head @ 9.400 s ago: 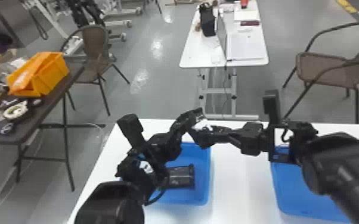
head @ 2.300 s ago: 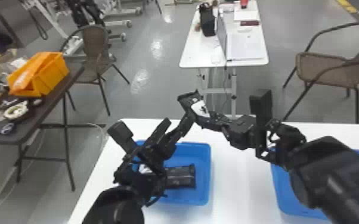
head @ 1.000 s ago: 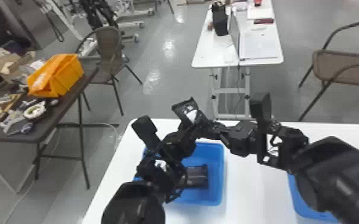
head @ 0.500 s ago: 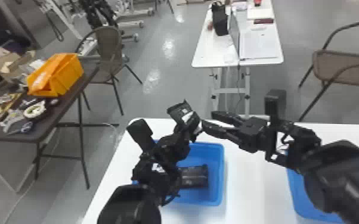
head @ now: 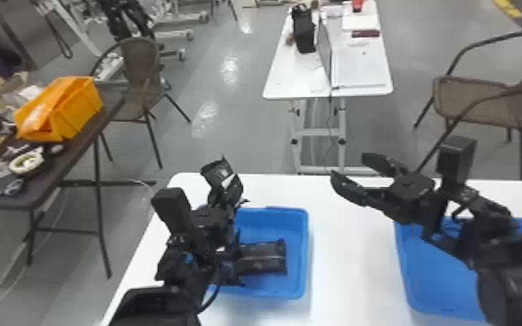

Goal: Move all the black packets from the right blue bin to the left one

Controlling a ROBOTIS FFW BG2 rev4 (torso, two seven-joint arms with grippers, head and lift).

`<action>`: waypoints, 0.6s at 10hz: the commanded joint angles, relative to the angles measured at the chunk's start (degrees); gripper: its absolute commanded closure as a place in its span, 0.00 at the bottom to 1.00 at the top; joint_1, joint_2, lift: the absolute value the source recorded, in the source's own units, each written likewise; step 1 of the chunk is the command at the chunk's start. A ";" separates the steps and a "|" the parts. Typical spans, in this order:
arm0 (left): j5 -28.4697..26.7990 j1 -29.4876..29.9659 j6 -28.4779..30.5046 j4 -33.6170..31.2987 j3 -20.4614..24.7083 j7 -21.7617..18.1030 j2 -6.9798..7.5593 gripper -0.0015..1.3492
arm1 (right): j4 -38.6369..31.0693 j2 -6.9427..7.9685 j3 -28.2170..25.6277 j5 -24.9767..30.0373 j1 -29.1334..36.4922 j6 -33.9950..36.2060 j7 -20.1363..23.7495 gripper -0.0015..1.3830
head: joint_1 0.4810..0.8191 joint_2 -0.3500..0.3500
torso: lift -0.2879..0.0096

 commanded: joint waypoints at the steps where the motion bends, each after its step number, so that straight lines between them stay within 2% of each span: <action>1: -5.22 0.95 -1.03 1.08 0.50 0.93 -0.25 0.90 | -2.43 -0.02 -3.17 2.48 3.25 1.05 -0.17 0.18 | 0.63 0.81 | 0.97; 3: -12.70 1.30 -2.17 3.46 1.20 1.37 -0.25 0.90 | -4.97 -0.02 -6.60 2.74 8.08 2.37 -2.98 0.19 | 0.63 0.79 | 0.97; 4: -11.55 1.74 -2.26 4.77 1.73 1.28 -0.25 0.86 | -5.94 -0.02 -7.74 2.83 9.40 2.64 -4.12 0.19 | 0.63 0.77 | 0.97; 6: -8.65 2.09 -8.32 8.03 2.52 -0.74 -0.25 0.16 | -6.91 -0.02 -9.76 4.06 11.07 2.72 -5.18 0.19 | 0.63 0.75 | 0.97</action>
